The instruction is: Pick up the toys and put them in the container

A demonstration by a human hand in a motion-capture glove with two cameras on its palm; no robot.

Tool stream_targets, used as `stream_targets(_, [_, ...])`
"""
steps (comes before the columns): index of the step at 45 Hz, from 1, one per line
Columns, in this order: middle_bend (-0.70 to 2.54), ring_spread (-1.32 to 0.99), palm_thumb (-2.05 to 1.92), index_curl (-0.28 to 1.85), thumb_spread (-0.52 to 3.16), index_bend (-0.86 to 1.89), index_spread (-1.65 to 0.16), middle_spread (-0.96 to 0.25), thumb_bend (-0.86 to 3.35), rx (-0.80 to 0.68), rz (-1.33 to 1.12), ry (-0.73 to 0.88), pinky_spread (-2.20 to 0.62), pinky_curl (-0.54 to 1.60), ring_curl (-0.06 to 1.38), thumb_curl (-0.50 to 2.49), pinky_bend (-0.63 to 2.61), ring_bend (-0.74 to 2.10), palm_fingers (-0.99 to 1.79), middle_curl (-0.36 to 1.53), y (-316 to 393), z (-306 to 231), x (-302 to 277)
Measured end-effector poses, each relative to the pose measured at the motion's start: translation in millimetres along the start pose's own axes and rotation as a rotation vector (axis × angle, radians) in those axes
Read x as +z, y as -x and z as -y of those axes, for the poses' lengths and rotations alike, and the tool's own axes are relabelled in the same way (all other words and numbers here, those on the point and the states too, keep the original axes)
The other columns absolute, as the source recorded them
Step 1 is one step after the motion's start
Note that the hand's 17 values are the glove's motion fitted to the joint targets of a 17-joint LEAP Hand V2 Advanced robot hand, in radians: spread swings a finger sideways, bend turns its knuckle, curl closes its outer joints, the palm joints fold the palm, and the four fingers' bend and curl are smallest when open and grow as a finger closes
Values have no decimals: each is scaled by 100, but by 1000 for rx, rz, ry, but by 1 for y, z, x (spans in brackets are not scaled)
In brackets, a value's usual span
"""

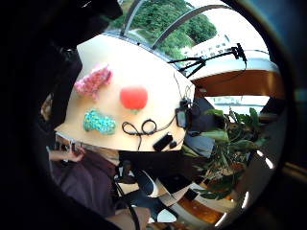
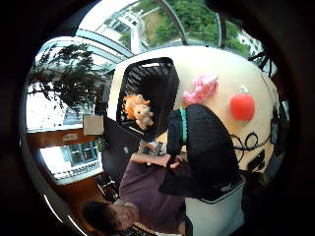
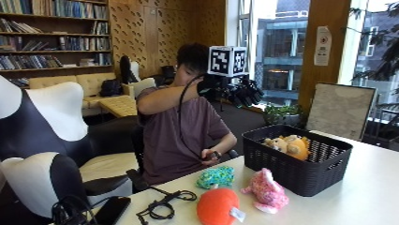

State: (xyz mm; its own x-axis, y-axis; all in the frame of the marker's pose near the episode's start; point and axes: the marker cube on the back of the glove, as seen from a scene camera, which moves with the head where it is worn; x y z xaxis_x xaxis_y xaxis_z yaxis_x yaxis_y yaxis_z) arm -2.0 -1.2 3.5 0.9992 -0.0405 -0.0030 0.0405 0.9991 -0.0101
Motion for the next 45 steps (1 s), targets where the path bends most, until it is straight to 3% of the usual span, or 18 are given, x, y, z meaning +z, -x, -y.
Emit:
stream_targets(7, [18,-6,9,3,90,7,-18,-6,8,-135,-109,-5,-2,20,11,6,63,41,4,8,-1,7,15])
stream_targets(16, [19,-9,14,7,119,10,-23,-10,11,-209,-187,-11,-3,25,15,15,71,49,-5,15,-2,17,46])
stream_targets(20, [19,-10,13,8,124,10,-25,-12,10,-226,-184,-9,-4,27,17,17,73,50,-9,18,-3,26,62])
stream_targets(21, [2,-11,14,10,125,15,-25,-11,10,-227,-177,-2,-4,28,18,18,78,54,-17,14,-4,29,66])
stream_targets(23, [3,-11,14,12,126,15,-25,-10,9,-225,-171,12,-4,29,19,19,79,56,-19,14,-6,36,76])
stream_targets(24, [20,-11,14,11,126,10,-25,-13,8,-225,-174,20,-4,28,18,20,76,52,-13,17,-7,40,82])
stream_targets(31, [17,-10,15,13,128,10,-26,-13,6,-177,-198,126,-4,29,19,23,75,47,-19,20,-1,73,139])
stream_targets(38, [12,-6,17,13,125,9,-25,-9,4,-239,-492,246,-3,31,18,26,75,36,-32,21,-16,110,214])
stream_targets(45, [3,1,18,15,119,13,-26,-3,0,-270,-170,311,3,36,16,28,95,20,-29,17,10,134,274])
